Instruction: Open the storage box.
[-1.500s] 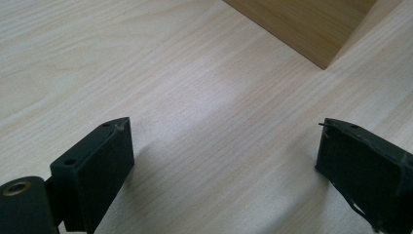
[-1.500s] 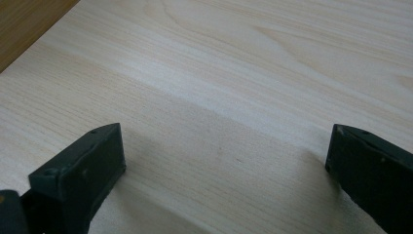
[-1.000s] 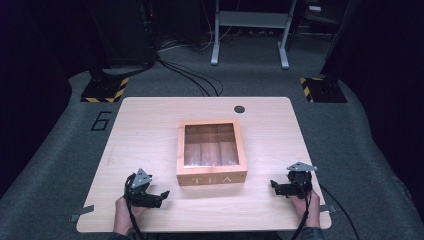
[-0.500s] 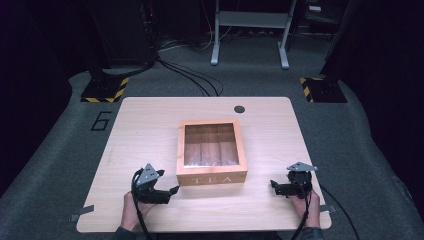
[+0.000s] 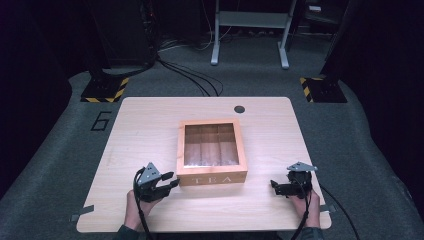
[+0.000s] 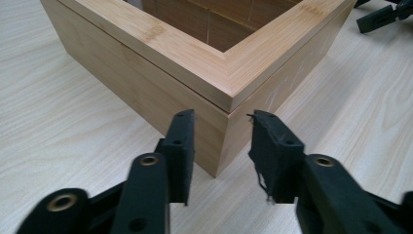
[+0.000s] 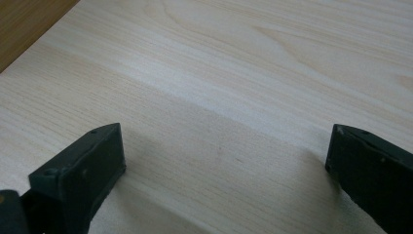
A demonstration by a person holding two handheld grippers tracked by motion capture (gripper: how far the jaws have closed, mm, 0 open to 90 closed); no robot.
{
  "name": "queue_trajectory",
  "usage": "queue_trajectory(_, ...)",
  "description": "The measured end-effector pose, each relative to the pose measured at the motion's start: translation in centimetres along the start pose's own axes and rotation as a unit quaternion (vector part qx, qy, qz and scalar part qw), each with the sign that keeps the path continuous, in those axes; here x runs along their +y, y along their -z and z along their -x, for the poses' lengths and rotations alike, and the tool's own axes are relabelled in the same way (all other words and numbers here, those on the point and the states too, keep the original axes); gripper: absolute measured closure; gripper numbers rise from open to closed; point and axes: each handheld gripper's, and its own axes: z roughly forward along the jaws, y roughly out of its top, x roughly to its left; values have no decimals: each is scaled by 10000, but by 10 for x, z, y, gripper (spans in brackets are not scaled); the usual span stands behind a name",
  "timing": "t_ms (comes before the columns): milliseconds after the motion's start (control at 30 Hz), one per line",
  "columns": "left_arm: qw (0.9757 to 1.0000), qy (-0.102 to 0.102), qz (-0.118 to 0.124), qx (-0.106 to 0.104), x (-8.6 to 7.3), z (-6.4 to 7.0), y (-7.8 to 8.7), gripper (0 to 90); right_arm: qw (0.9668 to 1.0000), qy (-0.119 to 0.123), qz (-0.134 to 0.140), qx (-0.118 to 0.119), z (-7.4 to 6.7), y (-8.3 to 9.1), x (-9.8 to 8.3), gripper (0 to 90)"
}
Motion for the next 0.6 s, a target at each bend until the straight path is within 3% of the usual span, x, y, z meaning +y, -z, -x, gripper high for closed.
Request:
queue_trajectory(100, 10000, -53, -12, 10, 0, 1, -2, 697, 10000, 4, -1, 0, 0, 0, 0, 3)
queue_trajectory(333, 9999, 58, 116, -30, -3, 0, -1, 792, 10000, 0, 1, -1, 0, 0, 0, 3)
queue_trajectory(600, 9997, 76, 236, 49, -4, 1, -1, 798, 10000, 4, 0, 0, 0, 0, 0, 3)
